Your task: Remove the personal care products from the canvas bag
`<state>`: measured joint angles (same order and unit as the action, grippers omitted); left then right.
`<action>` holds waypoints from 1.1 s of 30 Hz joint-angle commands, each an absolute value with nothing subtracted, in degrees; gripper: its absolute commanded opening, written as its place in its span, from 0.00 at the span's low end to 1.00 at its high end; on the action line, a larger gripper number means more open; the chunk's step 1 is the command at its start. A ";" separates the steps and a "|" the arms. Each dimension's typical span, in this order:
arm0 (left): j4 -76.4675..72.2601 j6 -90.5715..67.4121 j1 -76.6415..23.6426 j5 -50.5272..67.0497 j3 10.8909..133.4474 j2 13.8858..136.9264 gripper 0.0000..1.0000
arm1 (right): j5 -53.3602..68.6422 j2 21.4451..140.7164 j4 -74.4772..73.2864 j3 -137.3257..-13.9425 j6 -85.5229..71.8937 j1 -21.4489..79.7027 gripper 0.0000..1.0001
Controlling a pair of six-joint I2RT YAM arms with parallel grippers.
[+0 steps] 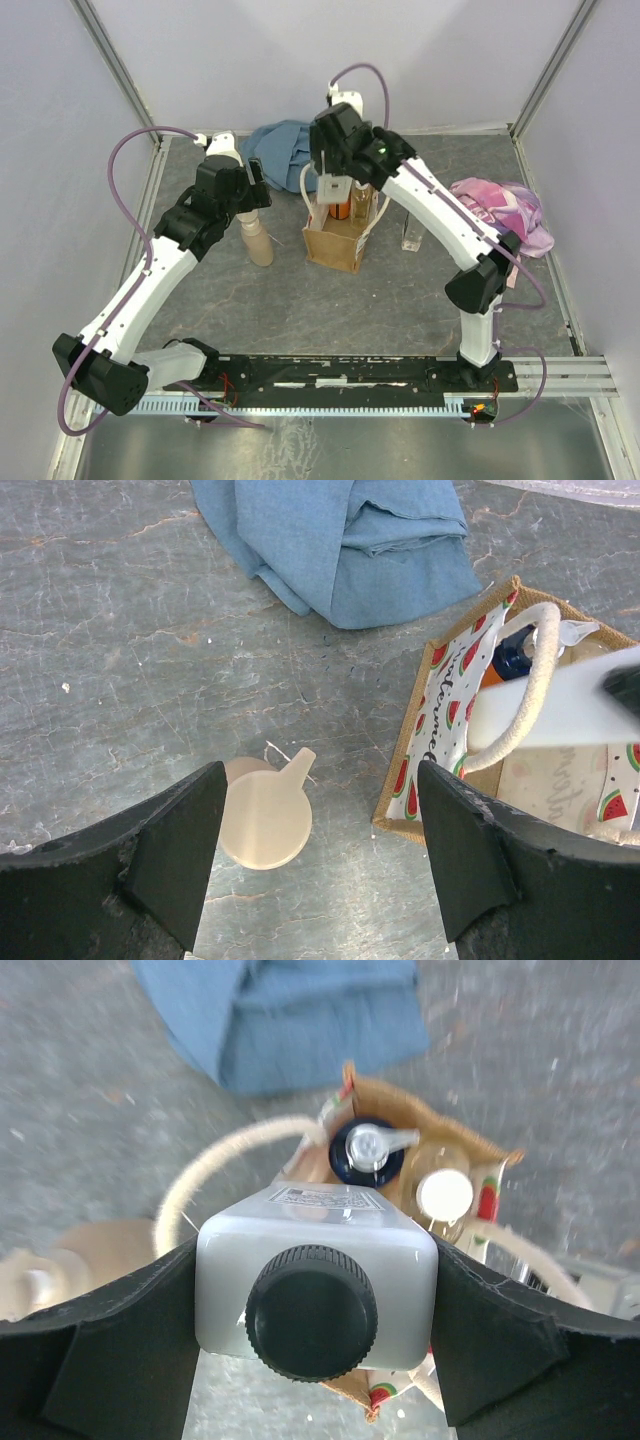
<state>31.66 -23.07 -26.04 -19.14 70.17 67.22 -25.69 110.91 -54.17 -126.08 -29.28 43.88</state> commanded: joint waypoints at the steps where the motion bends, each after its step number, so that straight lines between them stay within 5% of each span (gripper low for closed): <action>1: 30.57 -24.87 -25.89 -18.94 71.80 65.27 0.83 | -32.88 103.71 -49.78 -135.98 -22.59 44.01 0.77; 15: 30.98 -24.52 -25.92 -18.85 72.25 64.82 0.83 | -33.95 96.28 -40.15 -126.22 -18.11 29.83 0.78; 33: 30.25 -24.35 -25.93 -15.13 72.16 64.94 0.83 | -22.01 93.30 -24.39 -92.01 -23.23 14.86 0.79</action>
